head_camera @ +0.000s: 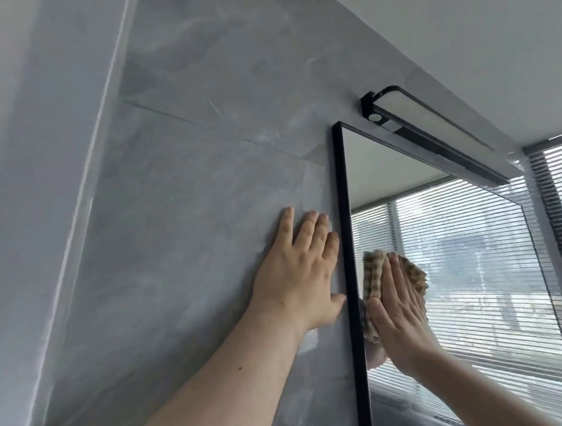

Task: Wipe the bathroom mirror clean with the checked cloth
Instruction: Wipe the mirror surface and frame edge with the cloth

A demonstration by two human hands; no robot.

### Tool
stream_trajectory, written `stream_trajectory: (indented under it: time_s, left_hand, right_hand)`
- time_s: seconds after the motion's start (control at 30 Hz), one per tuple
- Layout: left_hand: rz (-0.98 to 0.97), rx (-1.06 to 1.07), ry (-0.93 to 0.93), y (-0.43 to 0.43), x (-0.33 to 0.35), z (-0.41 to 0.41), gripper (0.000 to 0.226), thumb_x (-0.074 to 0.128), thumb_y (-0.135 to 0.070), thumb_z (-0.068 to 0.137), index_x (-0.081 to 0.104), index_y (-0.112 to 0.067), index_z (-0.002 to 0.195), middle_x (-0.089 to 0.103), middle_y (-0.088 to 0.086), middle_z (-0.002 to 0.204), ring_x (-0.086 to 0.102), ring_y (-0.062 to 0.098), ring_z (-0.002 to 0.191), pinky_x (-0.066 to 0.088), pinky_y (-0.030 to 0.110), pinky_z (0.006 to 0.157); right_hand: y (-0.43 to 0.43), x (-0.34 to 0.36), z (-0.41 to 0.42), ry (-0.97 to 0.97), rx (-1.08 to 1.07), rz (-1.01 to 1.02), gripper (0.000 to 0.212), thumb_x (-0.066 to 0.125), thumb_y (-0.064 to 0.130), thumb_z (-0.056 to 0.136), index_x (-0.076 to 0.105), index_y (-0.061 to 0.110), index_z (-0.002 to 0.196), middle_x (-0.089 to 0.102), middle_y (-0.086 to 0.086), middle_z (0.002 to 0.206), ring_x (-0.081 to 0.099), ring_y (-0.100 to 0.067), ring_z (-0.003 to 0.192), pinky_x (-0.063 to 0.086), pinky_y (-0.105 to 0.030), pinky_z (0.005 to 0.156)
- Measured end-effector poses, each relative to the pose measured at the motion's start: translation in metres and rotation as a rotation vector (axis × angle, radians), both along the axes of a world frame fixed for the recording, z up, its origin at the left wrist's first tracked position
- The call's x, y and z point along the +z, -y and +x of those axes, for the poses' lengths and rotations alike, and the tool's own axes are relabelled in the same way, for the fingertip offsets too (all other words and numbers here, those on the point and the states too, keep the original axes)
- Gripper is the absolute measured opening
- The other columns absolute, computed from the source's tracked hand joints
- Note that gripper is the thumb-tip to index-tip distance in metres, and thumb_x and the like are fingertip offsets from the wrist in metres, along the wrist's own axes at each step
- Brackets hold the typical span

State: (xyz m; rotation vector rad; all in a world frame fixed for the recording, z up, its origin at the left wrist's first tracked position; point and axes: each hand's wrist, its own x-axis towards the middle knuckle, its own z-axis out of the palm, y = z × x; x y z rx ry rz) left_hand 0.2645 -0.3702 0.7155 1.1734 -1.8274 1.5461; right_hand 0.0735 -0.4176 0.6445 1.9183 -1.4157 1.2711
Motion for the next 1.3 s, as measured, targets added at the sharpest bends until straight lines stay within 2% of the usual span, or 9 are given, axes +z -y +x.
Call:
stream_trajectory:
  time_s: [0.27, 0.4, 0.47, 0.53, 0.6, 0.77, 0.9, 1.13, 1.3]
  left_hand:
    - [-0.008, 0.03, -0.016, 0.0, -0.001, 0.0, 0.094, 0.032, -0.073, 0.09, 0.01, -0.013, 0.159, 0.001, 0.016, 0.167, -0.004, 0.03, 0.154, -0.009, 0.063, 0.118]
    - [0.013, 0.087, -0.01, -0.005, -0.001, -0.002, 0.095, 0.027, -0.076, 0.09, 0.005, -0.015, 0.16, -0.005, 0.014, 0.167, -0.009, 0.028, 0.154, -0.011, 0.062, 0.118]
    - [0.054, 0.139, -0.006, -0.008, 0.001, -0.002, 0.096, 0.026, -0.078, 0.088, 0.005, -0.016, 0.159, -0.003, 0.014, 0.167, -0.007, 0.028, 0.154, -0.012, 0.061, 0.118]
    - [0.018, 0.119, 0.018, -0.011, 0.011, -0.007, 0.096, 0.029, -0.08, 0.081, 0.033, -0.016, 0.153, 0.028, 0.017, 0.16, 0.023, 0.031, 0.149, 0.0, 0.056, 0.119]
    - [-0.062, 0.06, 0.066, -0.012, 0.033, -0.014, 0.094, 0.035, -0.083, 0.075, 0.052, -0.015, 0.138, 0.052, 0.011, 0.141, 0.045, 0.03, 0.132, 0.01, 0.048, 0.118]
    - [-0.023, 0.204, 0.003, -0.001, 0.09, -0.014, 0.126, 0.026, -0.096, 0.07, -0.004, -0.012, 0.159, -0.007, 0.011, 0.167, -0.01, 0.025, 0.154, -0.008, 0.049, 0.123]
    - [-0.032, 0.187, 0.026, 0.01, 0.085, -0.011, 0.12, 0.017, -0.097, 0.071, -0.005, -0.019, 0.159, -0.01, 0.013, 0.166, -0.013, 0.026, 0.154, -0.01, 0.051, 0.122]
    - [-0.064, 0.135, 0.016, 0.013, 0.084, -0.011, 0.118, 0.024, -0.095, 0.073, -0.001, -0.019, 0.159, -0.007, 0.014, 0.167, -0.01, 0.026, 0.154, -0.009, 0.052, 0.122]
    - [-0.083, 0.167, 0.032, 0.014, 0.084, -0.011, 0.117, 0.019, -0.096, 0.073, -0.004, -0.019, 0.159, -0.009, 0.013, 0.167, -0.012, 0.027, 0.154, -0.008, 0.052, 0.122]
  right_hand:
    - [0.004, 0.001, -0.013, -0.072, 0.045, -0.006, 0.074, -0.009, 0.061, 0.079, -0.034, 0.03, 0.142, -0.048, 0.016, 0.145, -0.041, 0.007, 0.135, -0.027, -0.015, 0.11]
    - [0.004, 0.001, -0.025, -0.036, 0.092, -0.12, 0.074, 0.008, 0.064, 0.087, -0.012, 0.037, 0.154, -0.023, 0.015, 0.161, -0.027, 0.004, 0.143, -0.011, -0.027, 0.118]
    - [0.004, 0.003, -0.029, 0.002, 0.106, -0.211, 0.075, 0.024, 0.06, 0.09, 0.004, 0.034, 0.157, 0.002, 0.008, 0.166, 0.0, -0.003, 0.146, 0.011, -0.035, 0.113]
    - [0.006, 0.004, -0.032, -0.024, 0.132, -0.26, 0.066, 0.031, 0.053, 0.094, 0.016, 0.031, 0.155, 0.016, 0.006, 0.162, 0.018, -0.009, 0.145, 0.021, -0.038, 0.11]
    - [0.014, 0.001, -0.031, -0.126, 0.111, -0.276, 0.062, 0.025, 0.048, 0.101, 0.01, 0.031, 0.159, 0.01, 0.007, 0.166, 0.01, -0.012, 0.152, 0.013, -0.037, 0.121]
    - [0.025, 0.013, -0.027, -0.21, 0.062, -0.283, 0.059, 0.006, 0.047, 0.104, -0.011, 0.03, 0.158, -0.007, 0.008, 0.165, -0.005, -0.013, 0.153, -0.004, -0.029, 0.123]
    - [0.025, 0.042, -0.024, -0.267, 0.069, -0.357, 0.06, 0.014, 0.044, 0.104, -0.006, 0.027, 0.157, -0.006, 0.007, 0.165, -0.009, -0.009, 0.153, -0.01, -0.023, 0.121]
    - [0.025, 0.131, -0.006, -0.178, 0.107, -0.39, 0.06, 0.006, 0.055, 0.096, -0.012, 0.04, 0.151, -0.019, 0.022, 0.157, -0.02, -0.002, 0.148, -0.021, -0.015, 0.111]
    - [0.032, 0.202, -0.008, -0.14, 0.047, -0.355, 0.068, 0.005, 0.056, 0.097, 0.0, 0.027, 0.159, -0.013, 0.01, 0.163, -0.014, -0.013, 0.152, -0.009, -0.034, 0.124]
